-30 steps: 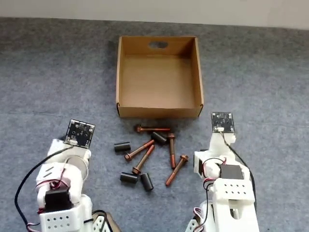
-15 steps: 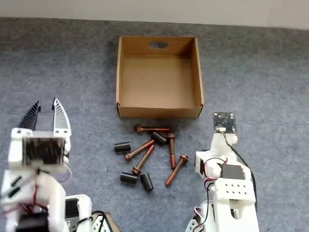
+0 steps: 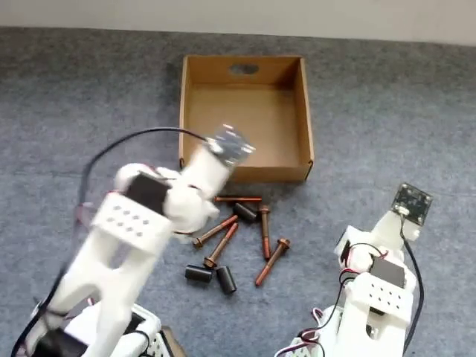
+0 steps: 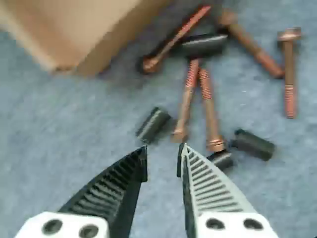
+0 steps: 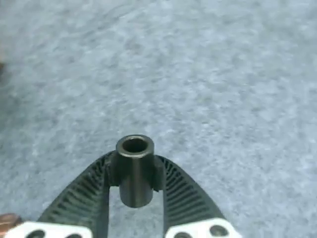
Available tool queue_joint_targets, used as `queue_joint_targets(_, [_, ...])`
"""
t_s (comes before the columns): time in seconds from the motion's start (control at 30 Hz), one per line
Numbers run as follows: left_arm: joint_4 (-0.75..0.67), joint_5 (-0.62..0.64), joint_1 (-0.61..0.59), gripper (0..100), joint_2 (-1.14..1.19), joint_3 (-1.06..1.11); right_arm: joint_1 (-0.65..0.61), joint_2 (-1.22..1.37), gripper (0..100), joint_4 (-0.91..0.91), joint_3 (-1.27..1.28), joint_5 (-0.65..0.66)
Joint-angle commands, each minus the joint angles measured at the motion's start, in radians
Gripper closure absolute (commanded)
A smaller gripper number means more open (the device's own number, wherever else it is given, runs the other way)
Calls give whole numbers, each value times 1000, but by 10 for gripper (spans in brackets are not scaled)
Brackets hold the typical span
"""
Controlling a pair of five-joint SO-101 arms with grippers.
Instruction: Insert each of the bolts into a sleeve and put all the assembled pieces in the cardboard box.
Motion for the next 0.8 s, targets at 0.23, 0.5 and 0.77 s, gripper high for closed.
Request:
queue_joint_targets(0.23, [-272,460,21,877,295,-30,22,-16,992,-15,-8,-8])
queue_joint_targets(0.5, [-359,624,-73,878,387,-30,-41,-16,992,-15,-7,-6])
queue_joint_targets(0.77, [-408,624,-116,877,426,-30,-41,-16,992,-15,-7,-6])
